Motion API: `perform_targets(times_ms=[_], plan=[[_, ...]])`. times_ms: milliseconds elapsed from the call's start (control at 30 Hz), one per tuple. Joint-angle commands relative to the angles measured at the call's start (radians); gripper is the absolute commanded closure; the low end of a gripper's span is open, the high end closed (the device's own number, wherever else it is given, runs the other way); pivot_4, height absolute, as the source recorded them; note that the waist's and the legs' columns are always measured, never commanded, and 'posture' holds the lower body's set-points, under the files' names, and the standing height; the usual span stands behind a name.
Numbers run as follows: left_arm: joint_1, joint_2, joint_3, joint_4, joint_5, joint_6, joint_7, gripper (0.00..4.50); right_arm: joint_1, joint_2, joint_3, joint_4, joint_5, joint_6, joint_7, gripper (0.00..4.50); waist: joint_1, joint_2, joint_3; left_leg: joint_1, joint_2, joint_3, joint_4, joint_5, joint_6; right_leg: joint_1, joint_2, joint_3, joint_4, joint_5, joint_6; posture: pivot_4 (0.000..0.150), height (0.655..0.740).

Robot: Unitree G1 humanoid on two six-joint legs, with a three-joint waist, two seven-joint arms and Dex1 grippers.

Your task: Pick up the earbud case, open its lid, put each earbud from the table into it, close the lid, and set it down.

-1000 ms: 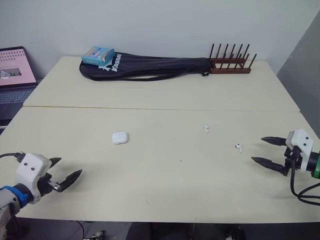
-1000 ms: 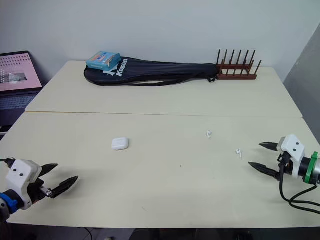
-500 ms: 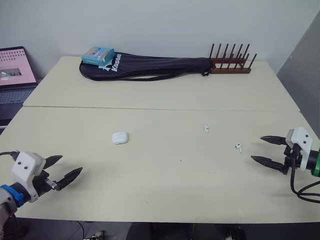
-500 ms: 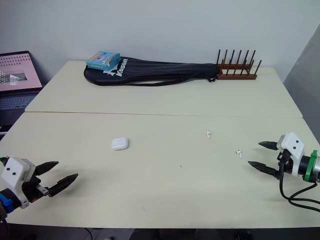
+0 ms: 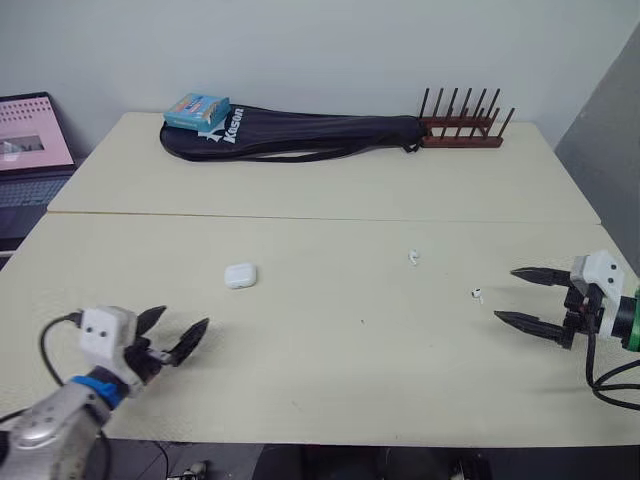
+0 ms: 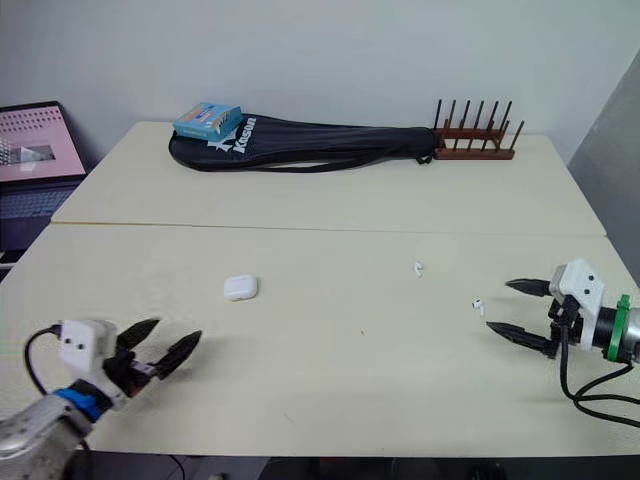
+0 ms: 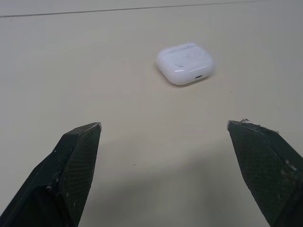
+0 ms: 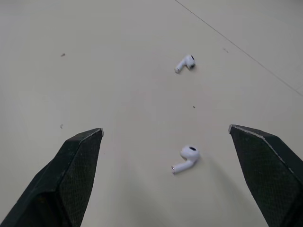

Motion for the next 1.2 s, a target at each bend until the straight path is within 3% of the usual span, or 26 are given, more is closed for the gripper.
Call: perform_targets(times_ms=[33, 233, 467, 900, 1200], plan=[[-0.037, -0.072, -0.069, -0.101, 0.054, 0.033, 0.165, 0.00, -0.067, 0.003, 0.014, -0.074, 0.039, 0.025, -0.015, 0.04, 0.000, 0.000, 0.000, 0.000, 0.000, 0.000, 0.000, 0.000, 0.000, 0.000, 0.000, 0.000, 0.000, 0.000, 0.000, 0.150, 0.7274], [-0.096, -0.199, -0.210, -0.132, 0.139, 0.076, 0.340, 0.00, -0.141, 0.016, 0.085, -0.156, 0.076, 0.083, -0.015, 0.04, 0.001, -0.001, 0.000, 0.001, -0.001, -0.001, 0.000, 0.000, 0.000, 0.002, 0.000, 0.000, 0.000, 0.000, 0.000, 0.150, 0.7274], [-0.218, -0.266, -0.243, 0.007, 0.206, 0.094, 0.460, 0.00, -0.201, 0.024, 0.139, -0.193, 0.096, 0.114, -0.010, 0.04, 0.003, -0.001, 0.000, 0.001, -0.001, -0.001, 0.000, 0.000, 0.000, 0.002, 0.000, 0.000, 0.000, 0.000, 0.000, 0.150, 0.7274], [-0.382, -0.291, -0.295, 0.171, 0.207, 0.183, 0.447, 0.00, -0.234, 0.024, 0.171, -0.236, 0.111, 0.144, -0.003, 0.04, 0.011, 0.002, -0.002, 0.002, -0.003, -0.005, 0.001, 0.001, 0.001, 0.005, 0.000, -0.003, 0.000, 0.000, 0.000, 0.150, 0.7274], [-0.422, -0.300, -0.311, 0.209, 0.229, 0.211, 0.456, 0.00, -0.230, 0.021, 0.173, -0.238, 0.109, 0.147, 0.001, 0.04, 0.014, 0.002, -0.002, 0.014, -0.004, -0.008, 0.000, 0.001, 0.001, 0.019, -0.001, -0.005, -0.005, 0.000, 0.000, 0.150, 0.7274]])
